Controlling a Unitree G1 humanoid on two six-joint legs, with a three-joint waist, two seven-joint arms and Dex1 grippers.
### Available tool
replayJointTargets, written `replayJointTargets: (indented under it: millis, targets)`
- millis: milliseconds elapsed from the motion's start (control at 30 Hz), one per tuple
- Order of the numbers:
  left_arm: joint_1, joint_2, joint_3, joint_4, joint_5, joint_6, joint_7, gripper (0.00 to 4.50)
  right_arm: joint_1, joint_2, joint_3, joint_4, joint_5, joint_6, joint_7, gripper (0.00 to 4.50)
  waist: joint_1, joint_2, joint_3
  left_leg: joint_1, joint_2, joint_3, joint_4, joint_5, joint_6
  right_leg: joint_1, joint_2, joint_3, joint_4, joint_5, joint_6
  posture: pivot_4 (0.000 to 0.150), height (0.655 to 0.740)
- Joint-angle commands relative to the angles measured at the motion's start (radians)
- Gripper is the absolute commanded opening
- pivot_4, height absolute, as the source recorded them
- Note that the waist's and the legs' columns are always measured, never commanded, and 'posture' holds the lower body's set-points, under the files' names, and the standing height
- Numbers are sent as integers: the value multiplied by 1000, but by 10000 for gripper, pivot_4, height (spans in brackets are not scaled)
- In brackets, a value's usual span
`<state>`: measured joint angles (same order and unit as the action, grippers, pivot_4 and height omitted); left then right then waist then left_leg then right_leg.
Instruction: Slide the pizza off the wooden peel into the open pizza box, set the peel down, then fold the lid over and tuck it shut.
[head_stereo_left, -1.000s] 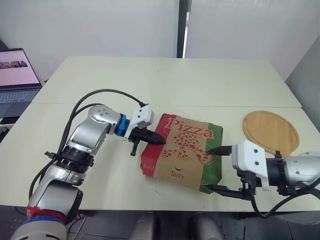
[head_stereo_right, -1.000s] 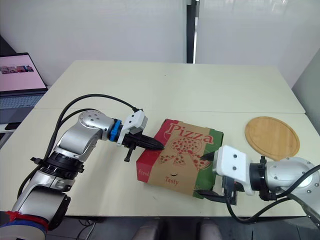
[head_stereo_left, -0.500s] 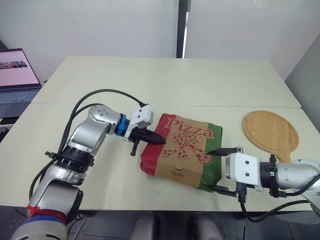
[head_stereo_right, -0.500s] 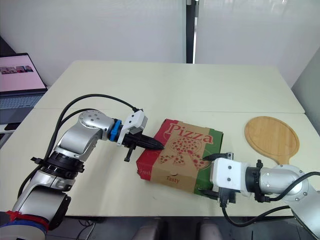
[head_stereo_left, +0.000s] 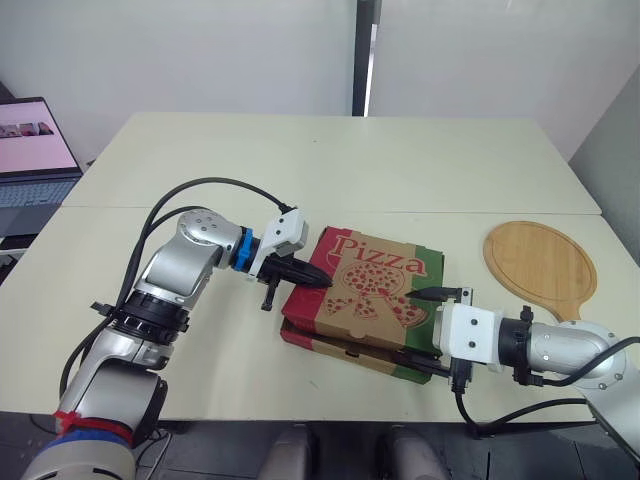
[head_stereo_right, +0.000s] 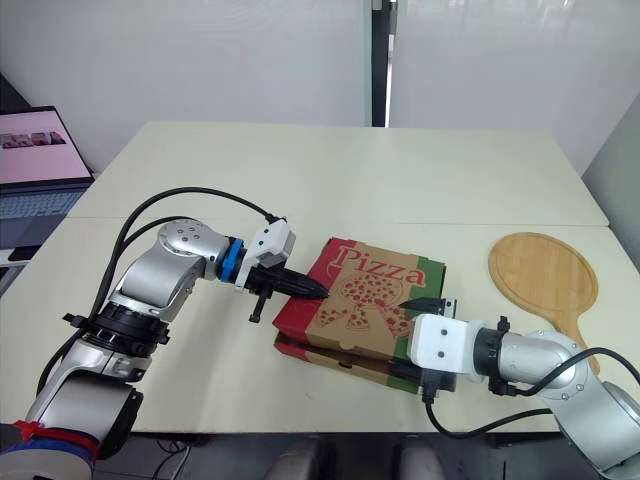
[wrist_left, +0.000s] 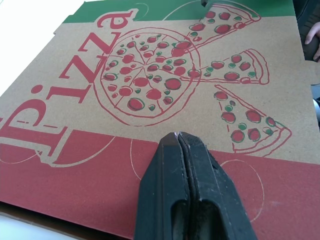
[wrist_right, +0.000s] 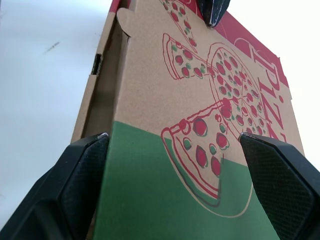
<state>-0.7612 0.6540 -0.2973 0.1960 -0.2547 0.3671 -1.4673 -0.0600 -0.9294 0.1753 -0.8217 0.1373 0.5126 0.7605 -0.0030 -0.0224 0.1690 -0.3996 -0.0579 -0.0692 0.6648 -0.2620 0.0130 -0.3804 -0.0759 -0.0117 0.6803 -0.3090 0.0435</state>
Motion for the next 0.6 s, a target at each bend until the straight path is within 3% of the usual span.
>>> replayJointTargets:
  millis: [33,267,600]
  targets:
    - [6,-3,-6,-26,17,-9,5,0,-3,17,2,-3,-47,-4,-32,44433,0,0,0,0,0,0,0,0,0,0,0,0,0,0,0,1500,7281]
    - [26,-2,-21,-43,46,-29,24,0,9,51,27,-12,-80,6,-32,44433,0,0,0,0,0,0,0,0,0,0,0,0,0,0,0,1500,7281]
    - [21,-11,-21,-37,62,-41,49,0,42,51,-123,-84,92,60,50,44433,1,0,0,0,0,0,0,0,0,1,0,0,0,0,0,1500,7281]
